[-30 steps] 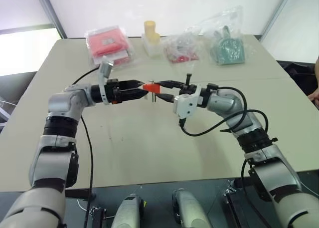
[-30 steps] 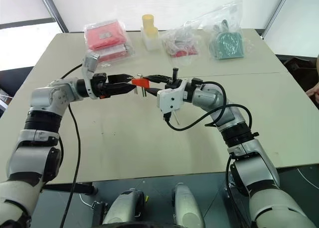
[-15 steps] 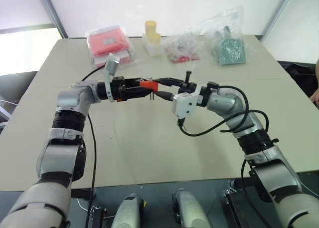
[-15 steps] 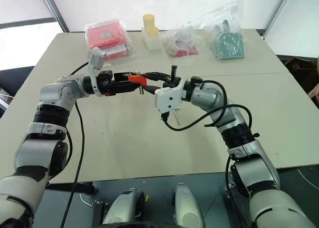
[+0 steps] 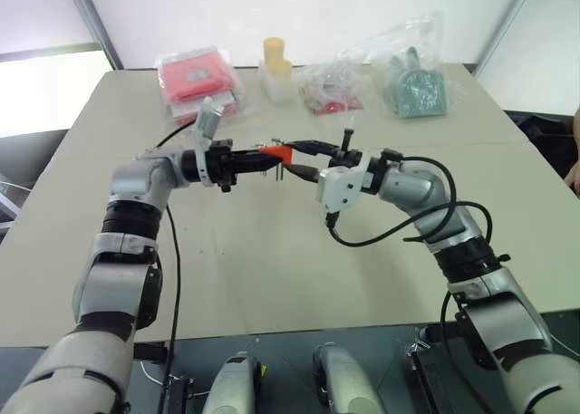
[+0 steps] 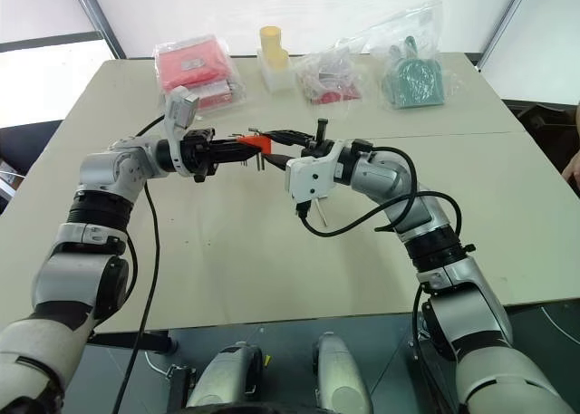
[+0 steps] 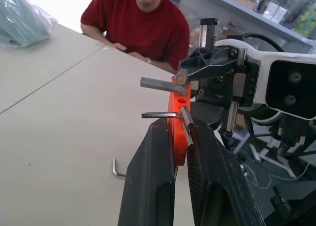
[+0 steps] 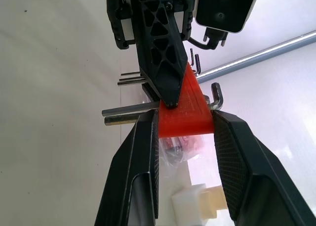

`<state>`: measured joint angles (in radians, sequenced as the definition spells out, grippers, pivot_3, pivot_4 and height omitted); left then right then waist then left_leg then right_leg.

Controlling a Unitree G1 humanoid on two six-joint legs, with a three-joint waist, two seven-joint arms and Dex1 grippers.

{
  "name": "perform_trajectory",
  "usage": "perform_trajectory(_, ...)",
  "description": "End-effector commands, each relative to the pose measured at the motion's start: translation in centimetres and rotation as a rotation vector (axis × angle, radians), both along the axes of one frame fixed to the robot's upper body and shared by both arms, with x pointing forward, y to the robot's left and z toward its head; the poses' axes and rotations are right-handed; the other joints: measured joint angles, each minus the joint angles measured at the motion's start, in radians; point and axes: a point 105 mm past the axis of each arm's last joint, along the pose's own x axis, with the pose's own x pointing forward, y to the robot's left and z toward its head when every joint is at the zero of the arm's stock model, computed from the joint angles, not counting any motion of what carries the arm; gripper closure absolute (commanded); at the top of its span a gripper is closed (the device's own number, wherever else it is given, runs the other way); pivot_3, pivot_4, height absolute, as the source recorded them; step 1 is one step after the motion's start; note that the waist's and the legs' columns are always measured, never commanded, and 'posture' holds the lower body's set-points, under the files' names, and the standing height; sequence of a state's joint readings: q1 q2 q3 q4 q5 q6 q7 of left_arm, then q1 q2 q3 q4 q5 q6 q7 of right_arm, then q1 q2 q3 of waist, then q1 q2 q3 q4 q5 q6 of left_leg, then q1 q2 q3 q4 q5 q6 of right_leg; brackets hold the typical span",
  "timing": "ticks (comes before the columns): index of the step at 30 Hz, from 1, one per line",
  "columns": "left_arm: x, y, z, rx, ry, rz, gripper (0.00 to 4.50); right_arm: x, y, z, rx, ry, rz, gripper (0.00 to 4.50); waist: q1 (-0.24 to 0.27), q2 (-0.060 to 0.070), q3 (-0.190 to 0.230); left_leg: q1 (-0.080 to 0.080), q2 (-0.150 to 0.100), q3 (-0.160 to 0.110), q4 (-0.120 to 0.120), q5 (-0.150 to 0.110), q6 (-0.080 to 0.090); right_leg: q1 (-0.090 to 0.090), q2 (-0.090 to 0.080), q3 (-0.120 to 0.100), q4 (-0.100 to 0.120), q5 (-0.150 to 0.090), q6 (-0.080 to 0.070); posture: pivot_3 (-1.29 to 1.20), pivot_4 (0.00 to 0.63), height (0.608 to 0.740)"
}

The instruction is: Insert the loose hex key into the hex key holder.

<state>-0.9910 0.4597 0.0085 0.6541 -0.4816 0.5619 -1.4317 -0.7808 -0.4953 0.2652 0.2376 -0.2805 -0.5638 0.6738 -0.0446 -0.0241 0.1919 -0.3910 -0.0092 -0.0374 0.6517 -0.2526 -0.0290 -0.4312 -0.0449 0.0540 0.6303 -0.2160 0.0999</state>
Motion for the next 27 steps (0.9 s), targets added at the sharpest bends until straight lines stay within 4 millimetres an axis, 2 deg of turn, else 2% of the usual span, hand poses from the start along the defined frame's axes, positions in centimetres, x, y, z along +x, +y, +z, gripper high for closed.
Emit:
perform_trajectory(1, 0.6, 0.4, 1.8, -0.017, -0.058, 0.060, 4.50, -1.3, 1.0, 0.7, -0.001, -0.052, 0.057, 3.00, 0.000, 0.000, 0.000, 0.000, 0.000, 0.000, 0.000, 0.000, 0.000, 0.000, 0.000, 0.000, 0.000, 0.000, 0.000, 0.00, 0.150, 0.739)
perform_trajectory(4, 0.5, 0.4, 1.7, -0.016, -0.057, 0.063, 4.50, -1.1, 0.8, 0.6, -0.001, -0.042, 0.045, 1.63, 0.000, 0.000, 0.000, 0.000, 0.000, 0.000, 0.000, 0.000, 0.000, 0.000, 0.000, 0.000, 0.000, 0.000, 0.000, 0.00, 0.150, 0.739)
perform_trajectory(7, 0.4, 0.6, 1.6, -0.015, -0.058, 0.071, 4.50, -0.8, 0.4, 0.3, -0.017, -0.034, 0.020, 0.04, 0.000, 0.000, 0.000, 0.000, 0.000, 0.000, 0.000, 0.000, 0.000, 0.000, 0.000, 0.000, 0.000, 0.000, 0.000, 0.00, 0.150, 0.739)
perform_trajectory(10, 0.5, 0.9, 1.6, -0.014, -0.069, 0.100, 4.50, 0.0, -0.8, -0.1, -0.030, -0.014, -0.042, 0.04, 0.000, 0.000, 0.000, 0.000, 0.000, 0.000, 0.000, 0.000, 0.000, 0.000, 0.000, 0.000, 0.000, 0.000, 0.000, 0.00, 0.150, 0.739)
perform_trajectory(13, 0.3, 1.3, 1.5, -0.005, -0.089, 0.123, 4.50, 0.6, -2.6, 0.2, 0.036, 0.046, -0.119, 0.04, 0.001, 0.000, 0.000, 0.000, 0.000, 0.000, 0.000, 0.000, 0.000, 0.000, 0.000, 0.000, 0.000, 0.000, 0.000, 0.00, 0.150, 0.739)
perform_trajectory(16, 0.0, 1.6, 1.3, 0.026, -0.132, 0.146, 4.50, 0.9, -4.8, 0.6, 0.141, 0.165, -0.208, 0.04, 0.002, 0.000, 0.000, 0.000, 0.000, 0.000, 0.000, 0.000, 0.000, 0.000, 0.000, 0.000, 0.000, 0.000, 0.000, 0.00, 0.150, 0.739)
perform_trajectory(18, -0.3, 1.8, 1.4, 0.032, -0.151, 0.158, 4.50, 1.1, -6.0, 0.0, 0.189, 0.287, -0.273, 0.04, 0.003, 0.000, 0.000, 0.000, 0.001, -0.001, 0.000, 0.000, 0.000, 0.000, 0.000, 0.000, 0.000, 0.000, 0.000, 0.00, 0.150, 0.739)
perform_trajectory(20, -0.7, 2.1, 1.7, 0.062, -0.220, 0.190, 4.50, 0.8, -8.4, -2.9, 0.300, 0.667, -0.430, 0.04, 0.005, 0.000, 0.000, 0.000, 0.001, -0.001, 0.000, 0.000, 0.000, 0.000, 0.000, 0.000, 0.000, 0.000, 0.000, 0.00, 0.150, 0.739)
perform_trajectory(22, -1.1, 2.2, 2.0, 0.087, -0.290, 0.221, 4.50, -0.8, -9.1, -5.1, 0.392, 0.966, -0.517, 0.04, 0.009, 0.000, 0.000, 0.000, 0.004, -0.003, 0.000, 0.000, 0.000, 0.000, 0.000, 0.000, 0.000, 0.000, 0.000, 0.00, 0.150, 0.739)
perform_trajectory(25, -1.5, 2.0, 2.5, 0.106, -0.374, 0.273, 4.50, -3.1, -7.9, -6.6, 0.481, 1.268, -0.566, 0.04, 0.007, 0.000, 0.000, 0.000, 0.004, -0.002, 0.000, 0.000, 0.000, 0.000, -0.001, 0.000, 0.001, 0.000, -0.001, 0.00, 0.150, 0.739)
perform_trajectory(27, -1.5, 1.8, 3.1, 0.079, -0.408, 0.324, 4.50, -3.9, -6.9, -7.4, 0.525, 1.391, -0.593, 0.04, 0.006, 0.000, 0.000, 0.000, 0.005, -0.002, 0.001, 0.000, 0.000, 0.000, 0.000, 0.000, 0.001, 0.000, -0.001, 0.00, 0.150, 0.739)
